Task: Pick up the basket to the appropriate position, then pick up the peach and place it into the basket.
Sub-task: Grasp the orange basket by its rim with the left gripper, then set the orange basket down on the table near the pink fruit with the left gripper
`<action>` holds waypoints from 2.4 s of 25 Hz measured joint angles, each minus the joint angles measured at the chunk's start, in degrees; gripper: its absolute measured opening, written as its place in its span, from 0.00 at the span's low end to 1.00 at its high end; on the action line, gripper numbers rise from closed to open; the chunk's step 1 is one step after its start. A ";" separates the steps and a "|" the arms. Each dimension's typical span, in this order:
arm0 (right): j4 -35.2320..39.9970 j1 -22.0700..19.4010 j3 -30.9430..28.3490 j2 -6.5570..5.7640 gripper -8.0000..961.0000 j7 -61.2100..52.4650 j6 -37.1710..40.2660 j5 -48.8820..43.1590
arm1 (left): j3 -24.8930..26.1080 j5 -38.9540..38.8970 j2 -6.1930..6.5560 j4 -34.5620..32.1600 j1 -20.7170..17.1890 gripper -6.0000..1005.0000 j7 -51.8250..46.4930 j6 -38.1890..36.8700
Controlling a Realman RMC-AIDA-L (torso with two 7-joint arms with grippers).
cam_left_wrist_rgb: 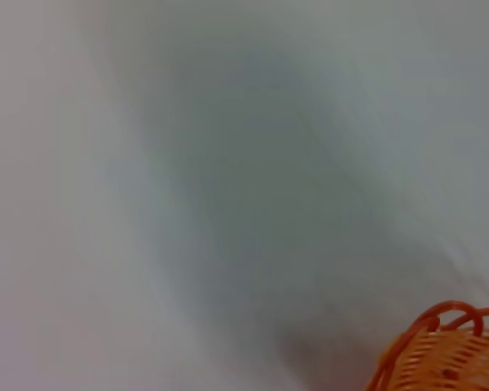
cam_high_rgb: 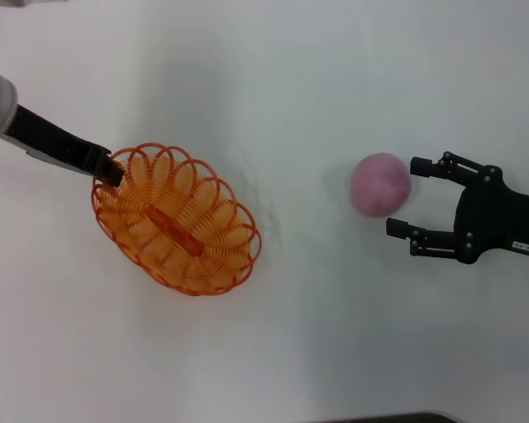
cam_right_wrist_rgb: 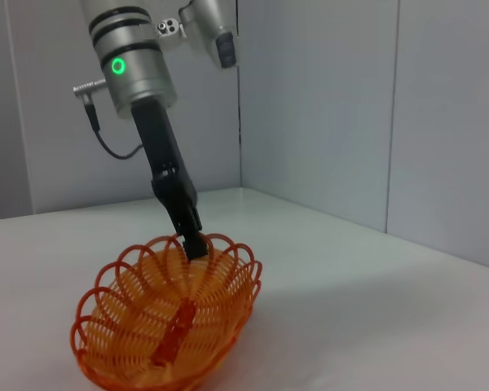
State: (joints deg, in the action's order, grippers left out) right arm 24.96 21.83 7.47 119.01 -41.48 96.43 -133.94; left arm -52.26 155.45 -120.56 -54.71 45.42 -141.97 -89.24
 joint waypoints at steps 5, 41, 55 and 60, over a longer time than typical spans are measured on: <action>0.00 0.08 0.00 0.00 0.97 0.00 0.01 0.00 | 5.58 0.01 0.39 0.09 0.24 0.08 -1.12 -3.15; 0.00 -0.56 -0.18 -0.05 0.97 0.00 0.08 2.03 | 14.65 -15.02 -3.84 -0.68 -15.24 0.07 -5.43 1.74; 0.00 -0.56 -0.17 -0.09 0.97 0.00 -0.13 2.10 | 2.24 -24.88 -4.07 -1.55 -22.65 0.07 -7.52 11.33; 0.00 -0.56 -0.20 -0.09 0.97 0.00 -0.12 2.11 | -2.88 -27.69 -4.07 -2.66 -25.18 0.07 -8.50 15.47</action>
State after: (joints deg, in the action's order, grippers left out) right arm 24.96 21.27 7.26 118.92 -41.49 96.31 -131.83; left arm -55.15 127.76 -124.63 -57.36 20.24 -150.47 -73.77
